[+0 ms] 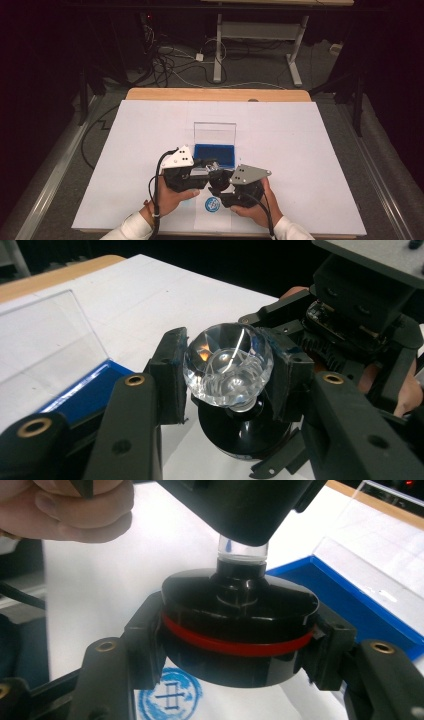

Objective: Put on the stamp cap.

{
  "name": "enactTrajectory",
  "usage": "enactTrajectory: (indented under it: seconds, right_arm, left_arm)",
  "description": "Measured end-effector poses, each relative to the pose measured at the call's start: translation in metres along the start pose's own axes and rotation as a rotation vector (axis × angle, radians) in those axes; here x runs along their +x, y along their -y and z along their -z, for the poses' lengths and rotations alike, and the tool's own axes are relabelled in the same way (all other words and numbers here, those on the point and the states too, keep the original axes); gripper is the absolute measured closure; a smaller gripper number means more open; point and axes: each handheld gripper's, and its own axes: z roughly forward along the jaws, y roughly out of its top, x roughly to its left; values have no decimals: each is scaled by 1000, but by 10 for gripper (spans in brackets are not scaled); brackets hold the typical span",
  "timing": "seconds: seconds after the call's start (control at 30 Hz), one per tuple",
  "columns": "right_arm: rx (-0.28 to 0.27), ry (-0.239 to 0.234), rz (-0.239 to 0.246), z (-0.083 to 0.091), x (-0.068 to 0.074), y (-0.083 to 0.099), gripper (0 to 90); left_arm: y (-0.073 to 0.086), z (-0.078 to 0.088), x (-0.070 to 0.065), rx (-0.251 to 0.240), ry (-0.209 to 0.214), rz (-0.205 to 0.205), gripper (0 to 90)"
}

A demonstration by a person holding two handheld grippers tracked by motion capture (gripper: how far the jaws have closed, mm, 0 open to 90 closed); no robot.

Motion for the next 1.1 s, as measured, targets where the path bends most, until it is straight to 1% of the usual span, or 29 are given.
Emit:
enactTrajectory:
  seconds: [0.03,0.1,0.33,0.53,0.63,0.83,0.87,0.93,1.03,1.07,1.1]
  right_arm:
    - [9,-2,5,-1,0,0,383]
    - [16,-20,-1,-2,-1,1,383]
    - [47,-43,1,-3,-1,2,380]
    - [66,-64,-5,-5,-1,3,378]
    - [83,-80,2,-6,-2,3,377]
    - [92,-91,-13,-8,-1,4,380]
    - [94,-86,-15,-8,-1,4,380]
    - [91,-96,-24,-8,-1,4,381]
    - [84,-83,-18,-7,1,4,381]
    - [87,-74,-7,-6,1,4,382]
    - [88,-80,-12,-7,1,4,382]
  left_arm:
    - [0,0,-1,7,-5,-6,552]
    - [0,-1,-1,20,-6,-20,552]
    - [-2,-3,-4,64,-9,-73,552]
    - [-2,-3,-5,82,-8,-93,552]
    - [-3,-5,-6,94,-5,-103,552]
    - [-3,-7,-8,101,-7,-117,552]
    - [-3,-7,-9,101,-6,-117,552]
    - [-3,-7,-9,96,-2,-117,552]
    - [-1,-6,-8,81,8,-111,551]
    - [0,-7,-8,79,14,-105,551]
    - [1,-7,-8,78,20,-103,551]
